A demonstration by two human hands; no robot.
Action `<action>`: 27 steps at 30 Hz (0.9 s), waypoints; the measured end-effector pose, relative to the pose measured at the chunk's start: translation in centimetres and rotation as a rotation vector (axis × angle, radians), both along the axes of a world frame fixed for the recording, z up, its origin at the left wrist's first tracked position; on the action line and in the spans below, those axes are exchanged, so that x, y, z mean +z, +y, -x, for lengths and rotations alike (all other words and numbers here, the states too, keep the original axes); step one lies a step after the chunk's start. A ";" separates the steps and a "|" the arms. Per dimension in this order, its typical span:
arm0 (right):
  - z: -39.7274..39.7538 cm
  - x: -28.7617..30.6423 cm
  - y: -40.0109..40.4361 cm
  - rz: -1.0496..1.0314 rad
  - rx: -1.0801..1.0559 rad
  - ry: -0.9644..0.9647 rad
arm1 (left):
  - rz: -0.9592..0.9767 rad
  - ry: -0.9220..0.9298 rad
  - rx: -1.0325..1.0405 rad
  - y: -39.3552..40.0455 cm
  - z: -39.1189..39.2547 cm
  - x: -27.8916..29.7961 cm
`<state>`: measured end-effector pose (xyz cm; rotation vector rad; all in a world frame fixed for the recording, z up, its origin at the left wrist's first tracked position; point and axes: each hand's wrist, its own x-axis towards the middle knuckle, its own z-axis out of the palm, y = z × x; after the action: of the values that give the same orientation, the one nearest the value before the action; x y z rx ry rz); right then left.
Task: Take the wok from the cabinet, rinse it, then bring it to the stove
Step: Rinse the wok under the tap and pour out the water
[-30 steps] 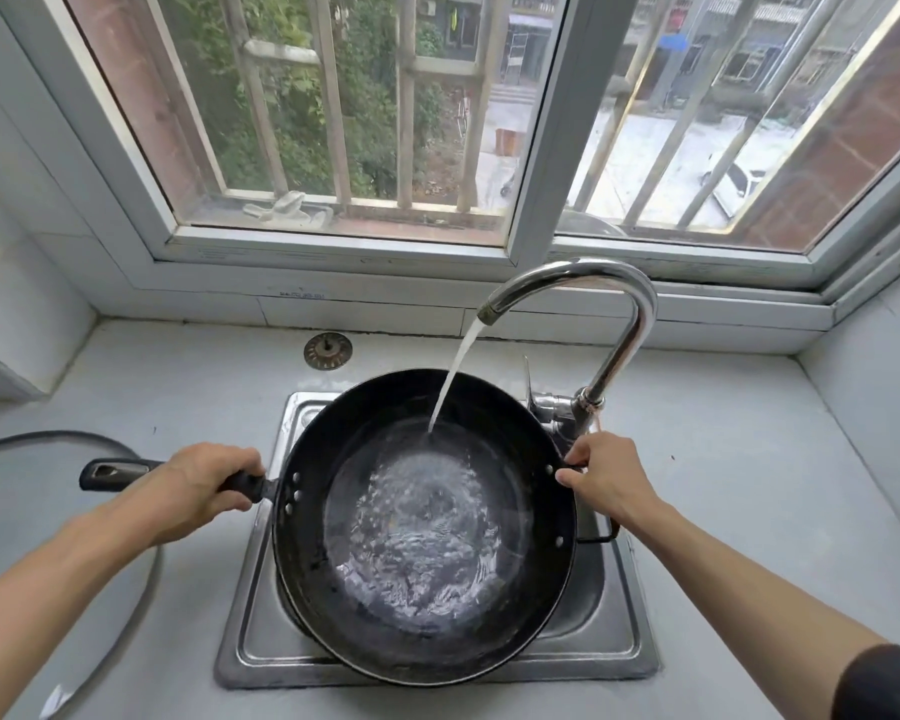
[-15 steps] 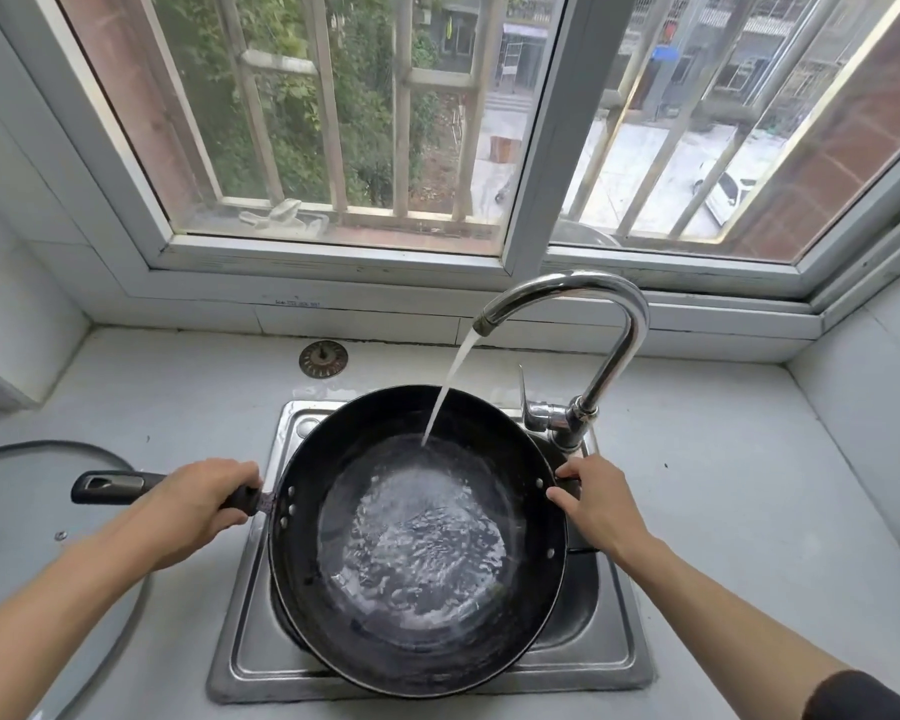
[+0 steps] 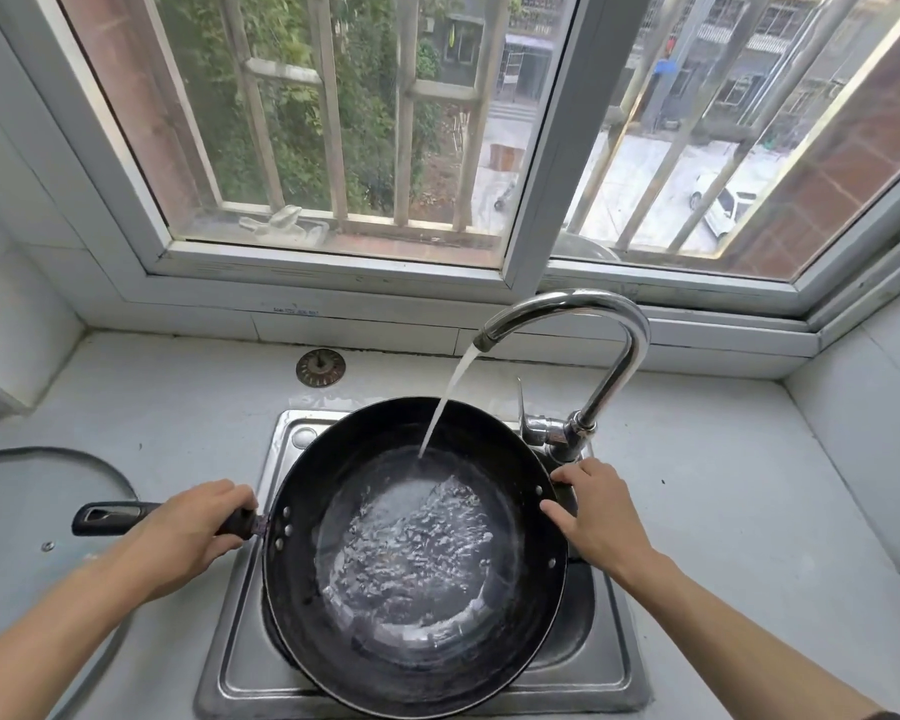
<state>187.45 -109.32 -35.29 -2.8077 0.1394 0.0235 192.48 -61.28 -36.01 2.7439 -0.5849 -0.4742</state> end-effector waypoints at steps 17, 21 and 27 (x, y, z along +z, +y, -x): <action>-9.5 2.3 3.9 0.061 0.037 0.197 | 0.025 0.012 0.023 0.0 0.8 -0.5; -9.9 2.4 3.0 -0.109 -0.093 0.201 | 0.032 0.007 0.029 0.1 1.0 -0.6; -10.2 2.4 3.1 -0.103 -0.079 0.256 | 0.058 -0.031 0.023 -0.4 1.5 -0.4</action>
<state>197.67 -106.20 -32.85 -2.6830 0.2994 0.3618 190.98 -61.64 -36.37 2.7047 -0.5649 -0.4031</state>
